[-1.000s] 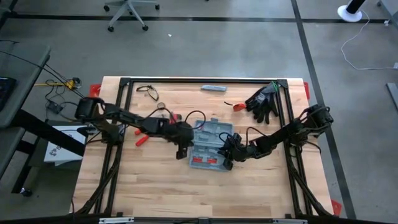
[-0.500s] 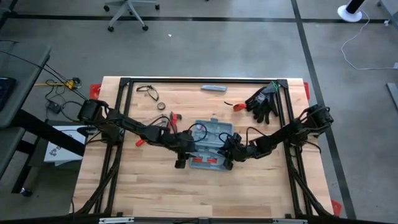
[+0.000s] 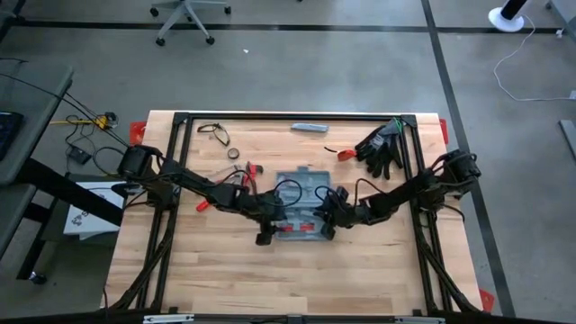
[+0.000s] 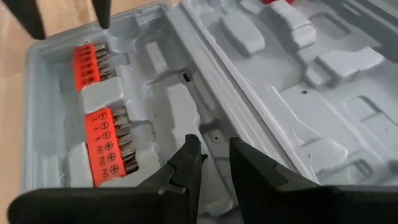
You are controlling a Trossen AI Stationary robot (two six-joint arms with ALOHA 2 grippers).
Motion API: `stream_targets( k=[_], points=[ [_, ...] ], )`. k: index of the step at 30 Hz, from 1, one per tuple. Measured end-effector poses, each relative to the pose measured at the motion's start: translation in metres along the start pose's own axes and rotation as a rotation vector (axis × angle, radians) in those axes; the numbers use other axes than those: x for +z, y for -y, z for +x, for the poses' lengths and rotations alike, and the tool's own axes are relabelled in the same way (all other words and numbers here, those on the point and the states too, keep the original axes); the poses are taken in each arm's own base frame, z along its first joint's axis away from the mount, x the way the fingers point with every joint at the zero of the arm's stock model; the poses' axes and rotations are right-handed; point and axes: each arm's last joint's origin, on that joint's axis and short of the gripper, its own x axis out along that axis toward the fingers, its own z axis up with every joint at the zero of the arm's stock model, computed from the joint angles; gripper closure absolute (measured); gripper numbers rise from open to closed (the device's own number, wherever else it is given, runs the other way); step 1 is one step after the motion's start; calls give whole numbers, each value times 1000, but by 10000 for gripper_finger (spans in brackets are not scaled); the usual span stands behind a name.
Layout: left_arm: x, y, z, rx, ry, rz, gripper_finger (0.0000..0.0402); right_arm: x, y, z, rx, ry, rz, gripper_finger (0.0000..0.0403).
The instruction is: Prefit tool cases
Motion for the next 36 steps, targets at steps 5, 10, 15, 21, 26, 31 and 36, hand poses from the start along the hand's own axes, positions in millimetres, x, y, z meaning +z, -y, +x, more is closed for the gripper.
stream_targets(
  k=[5, 10, 15, 21, 26, 31, 36],
  points=[
    [5, 0, 0, 18, 7, -6, 208, 5, 7, 4, -3, 5, -2, 325],
    [3, 0, 11, 5, -17, -59, 208, 7, 10, 5, -7, 15, 1, 325],
    [-6, -1, 29, 0, -74, -82, 208, 7, 10, 5, -6, 14, -10, 325],
    [-3, -4, 34, 80, -163, -80, 208, 7, 10, 5, -7, 12, 0, 325],
    [-1, -12, 31, 154, -229, -85, 212, 7, 10, 5, -11, 11, 4, 325],
    [0, -16, 31, 170, -231, -92, 245, 7, 10, 5, -12, 10, 9, 325],
    [1, -16, 32, 171, -214, -93, 317, 7, 10, 5, -12, 10, 9, 325]
  ],
)
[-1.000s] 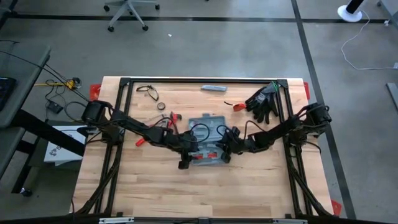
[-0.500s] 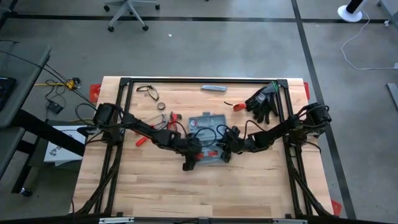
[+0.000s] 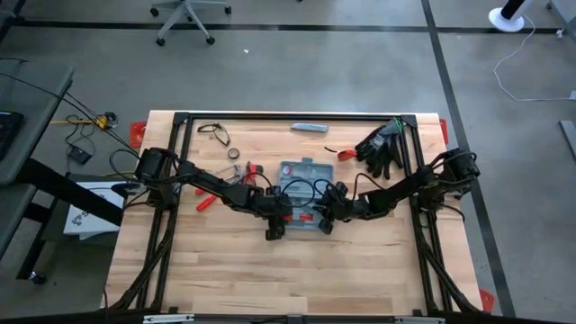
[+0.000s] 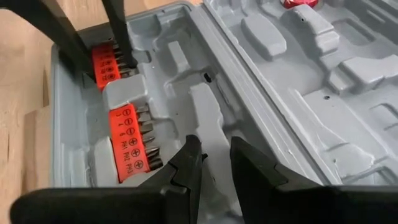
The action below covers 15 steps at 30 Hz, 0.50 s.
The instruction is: Prefit tool cases
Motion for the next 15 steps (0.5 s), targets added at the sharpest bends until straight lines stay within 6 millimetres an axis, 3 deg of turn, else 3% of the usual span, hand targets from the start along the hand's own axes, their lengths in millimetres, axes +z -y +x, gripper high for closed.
stream_targets(
  k=[15],
  points=[
    [5, -1, -6, 30, 48, 56, 321, -3, 1, -1, -23, -32, 20, 325]
  ],
)
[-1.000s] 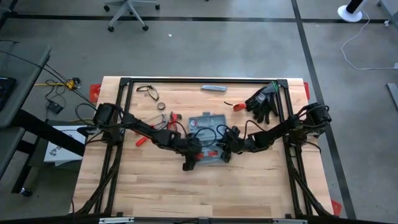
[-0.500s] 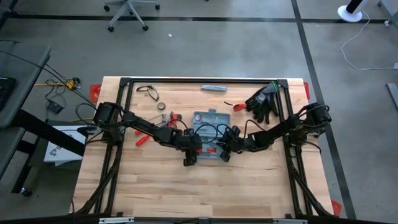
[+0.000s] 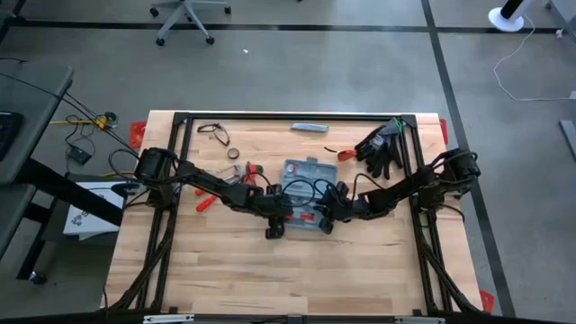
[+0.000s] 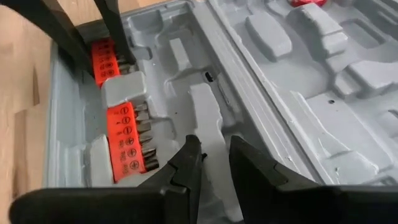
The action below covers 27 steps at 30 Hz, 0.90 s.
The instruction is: Prefit tool cases
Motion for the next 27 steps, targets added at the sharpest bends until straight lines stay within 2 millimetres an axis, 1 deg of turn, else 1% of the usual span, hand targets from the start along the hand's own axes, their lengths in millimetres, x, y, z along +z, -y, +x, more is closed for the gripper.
stream_targets(
  k=[6, 10, 16, 19, 22, 27],
  points=[
    [8, -3, -21, 29, 36, 12, 321, 0, 0, 0, -4, 1, 2, 325],
    [16, -7, -38, 74, 79, 15, 321, -1, 0, 0, 2, -13, 0, 325],
    [20, -10, -59, 95, 94, 25, 321, -1, 0, 0, 2, -13, -1, 325],
    [14, -11, -65, 102, 36, 30, 321, -2, 0, 0, 1, -15, -2, 325],
    [6, -12, -67, 110, -51, 12, 321, -2, 0, 0, 1, -15, -2, 325],
    [-11, -5, -66, 111, -169, -6, 321, -2, 0, 0, 0, -16, -3, 325]
  ],
)
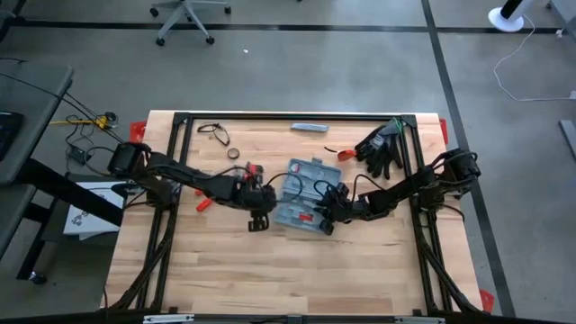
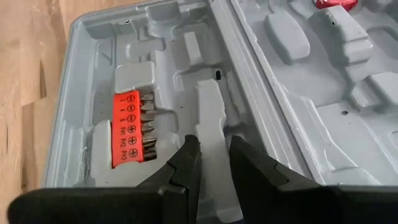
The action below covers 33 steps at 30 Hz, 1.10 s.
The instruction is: Prefit tool cases
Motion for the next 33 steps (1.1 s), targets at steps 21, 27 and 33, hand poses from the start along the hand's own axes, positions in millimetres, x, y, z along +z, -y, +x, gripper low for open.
stream_targets(
  k=[21, 27, 33],
  points=[
    [-46, 18, 24, -20, 0, -95, 270, 0, 0, 0, -1, 0, -1, 325],
    [-45, 19, 24, -25, 17, -99, 264, 0, 0, 0, -1, 1, 0, 325],
    [-44, 19, 24, -40, 20, -100, 271, 0, 0, 0, -1, 1, 0, 325]
  ],
)
